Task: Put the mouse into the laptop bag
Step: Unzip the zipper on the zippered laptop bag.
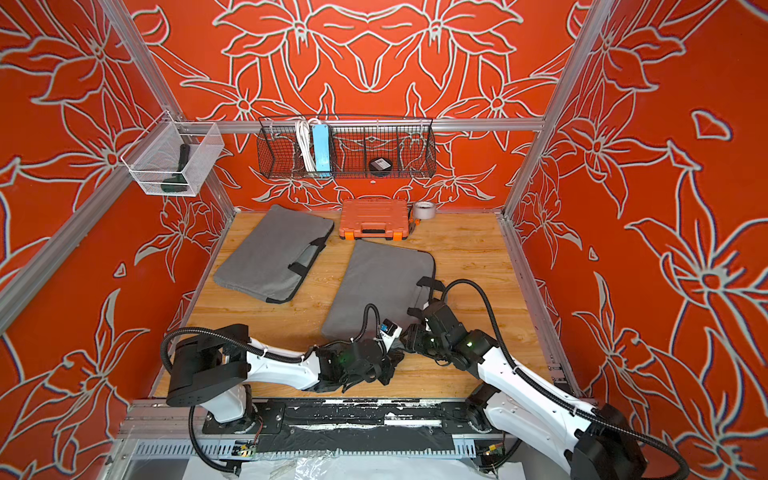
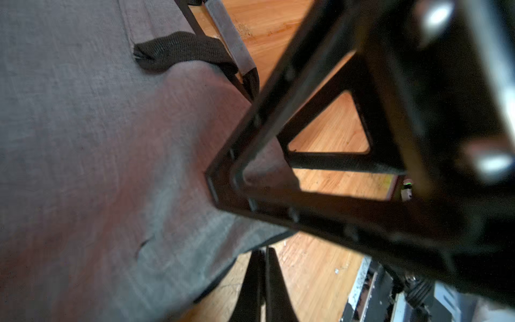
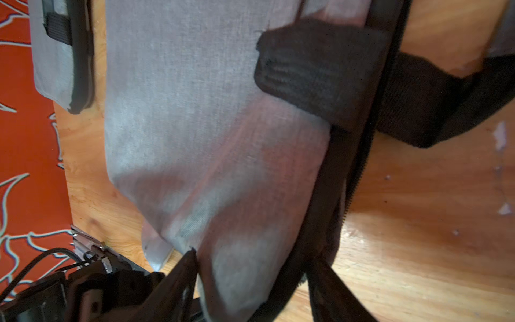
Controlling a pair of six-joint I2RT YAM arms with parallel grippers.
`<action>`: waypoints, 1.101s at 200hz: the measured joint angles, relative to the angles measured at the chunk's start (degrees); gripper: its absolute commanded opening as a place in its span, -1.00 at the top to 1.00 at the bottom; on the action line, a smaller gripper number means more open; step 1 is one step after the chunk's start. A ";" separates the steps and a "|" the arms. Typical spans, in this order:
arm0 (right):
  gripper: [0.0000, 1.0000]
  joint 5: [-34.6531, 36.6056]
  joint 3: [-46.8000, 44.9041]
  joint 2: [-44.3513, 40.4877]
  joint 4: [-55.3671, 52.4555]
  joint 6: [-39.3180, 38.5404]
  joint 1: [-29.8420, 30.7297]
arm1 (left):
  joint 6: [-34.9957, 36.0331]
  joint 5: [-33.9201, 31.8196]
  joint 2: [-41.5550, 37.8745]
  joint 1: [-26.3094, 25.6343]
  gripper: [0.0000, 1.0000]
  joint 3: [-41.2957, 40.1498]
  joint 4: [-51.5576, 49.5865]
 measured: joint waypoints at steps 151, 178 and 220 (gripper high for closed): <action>1.00 0.66 0.55 3.78 1.29 0.81 -1.55 | -3.65 2.25 -1.09 1.57 1.00 -1.09 -2.54; 1.00 -3.04 0.52 5.81 4.13 0.59 -2.10 | -5.40 1.64 -4.76 1.81 1.00 -4.70 -2.38; 0.86 -4.52 0.55 6.08 6.25 0.09 -2.25 | -7.34 3.76 -7.72 3.96 1.00 -6.69 -1.38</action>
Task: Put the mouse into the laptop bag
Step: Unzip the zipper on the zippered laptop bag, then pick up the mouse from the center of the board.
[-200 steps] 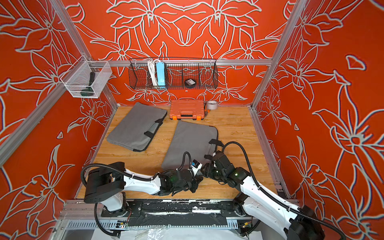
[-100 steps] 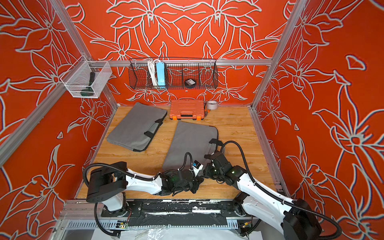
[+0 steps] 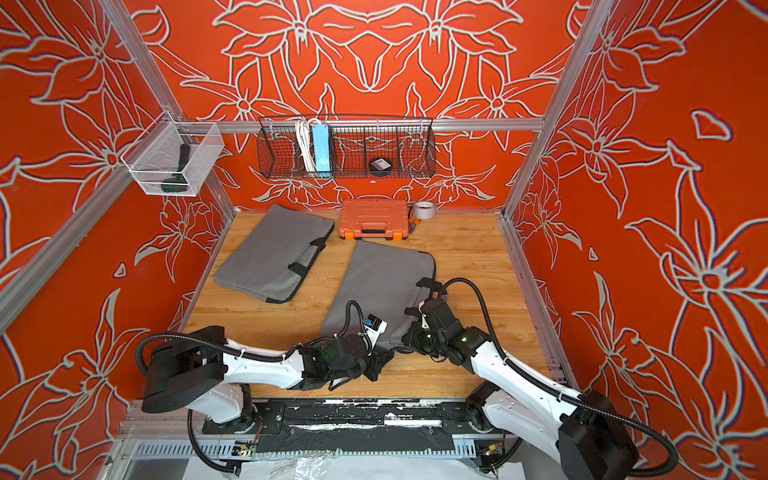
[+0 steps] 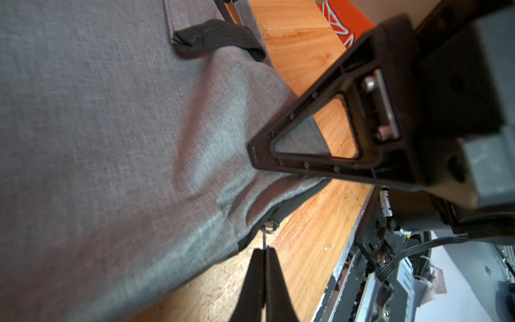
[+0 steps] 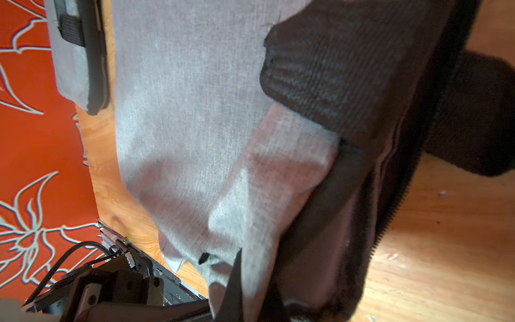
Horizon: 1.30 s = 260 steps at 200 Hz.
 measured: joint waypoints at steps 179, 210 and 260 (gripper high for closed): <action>-0.78 20.65 8.39 -2.43 -19.04 3.08 27.21 | -11.69 -2.36 -46.49 31.56 -0.33 -8.94 -33.44; -0.78 24.13 17.09 14.45 -14.23 6.40 36.57 | -12.00 1.36 -50.93 43.91 -0.32 -13.31 -40.65; -0.78 23.12 26.73 32.81 -6.03 8.02 39.76 | -9.42 6.62 -54.55 56.46 -0.33 -17.07 -45.51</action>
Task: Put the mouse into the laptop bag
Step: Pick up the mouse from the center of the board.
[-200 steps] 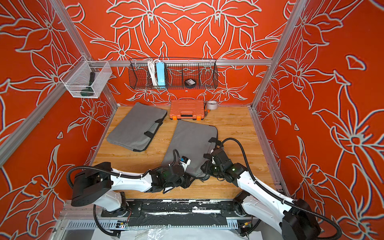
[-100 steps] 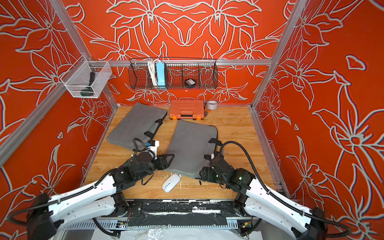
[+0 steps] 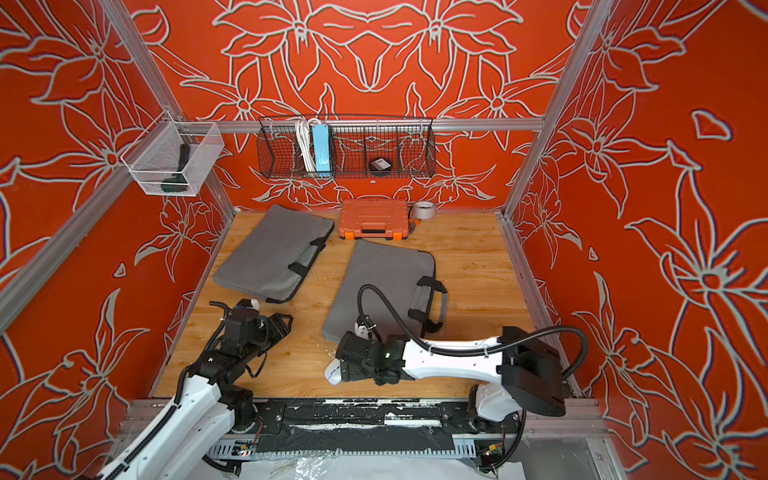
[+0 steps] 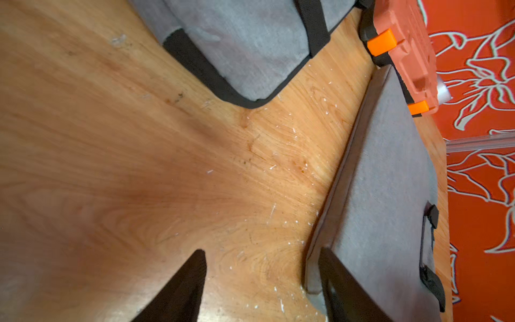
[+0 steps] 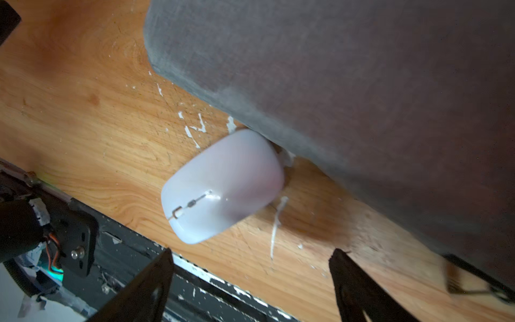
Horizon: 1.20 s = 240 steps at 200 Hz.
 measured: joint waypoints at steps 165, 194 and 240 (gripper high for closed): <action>-0.57 -0.07 24.15 25.31 -6.49 -5.05 1.27 | 1.01 3.21 -0.02 1.57 -0.33 -0.09 -0.52; -0.32 2.75 24.15 25.64 -9.44 -5.44 2.60 | 1.09 3.69 -0.02 1.75 -0.33 -0.09 -0.52; -0.08 4.04 24.11 25.66 -10.25 -6.49 3.13 | 1.11 5.29 -0.13 1.95 -0.33 -0.09 -0.35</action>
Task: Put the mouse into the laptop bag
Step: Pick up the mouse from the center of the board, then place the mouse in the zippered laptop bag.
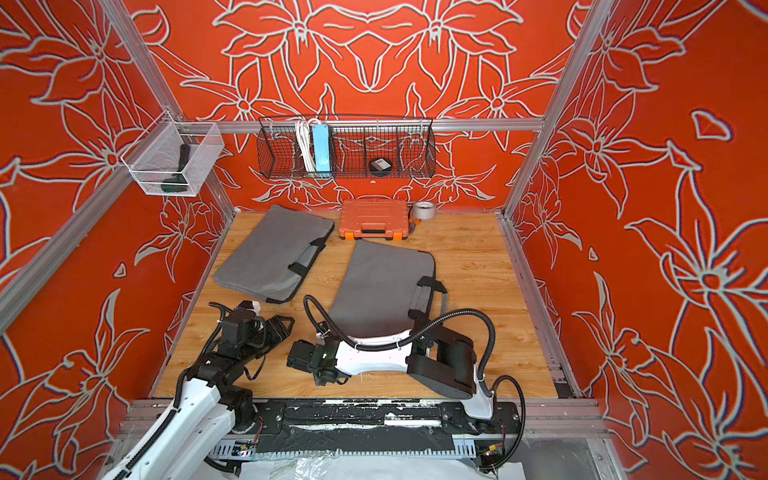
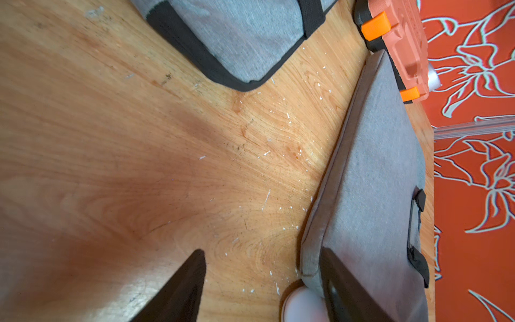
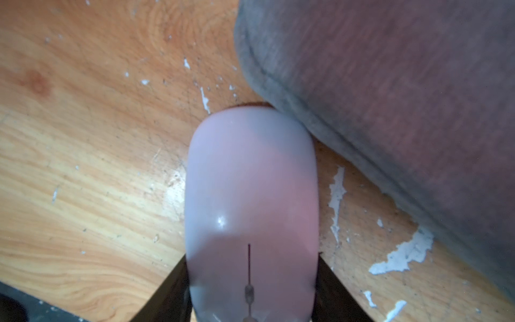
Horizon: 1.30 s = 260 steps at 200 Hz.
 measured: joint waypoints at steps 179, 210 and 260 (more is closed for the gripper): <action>0.16 1.92 -35.63 -63.58 -11.34 -9.77 -58.16 | 3.76 -10.58 55.04 -48.78 -0.20 48.33 13.07; 0.19 -3.39 -41.51 -63.23 -9.77 -13.62 -70.14 | 7.08 -13.60 67.84 -50.77 -0.20 60.39 9.51; 0.22 -7.10 -43.87 -61.94 -7.19 -16.35 -75.47 | 10.32 -18.97 85.42 -50.58 -0.16 76.00 0.13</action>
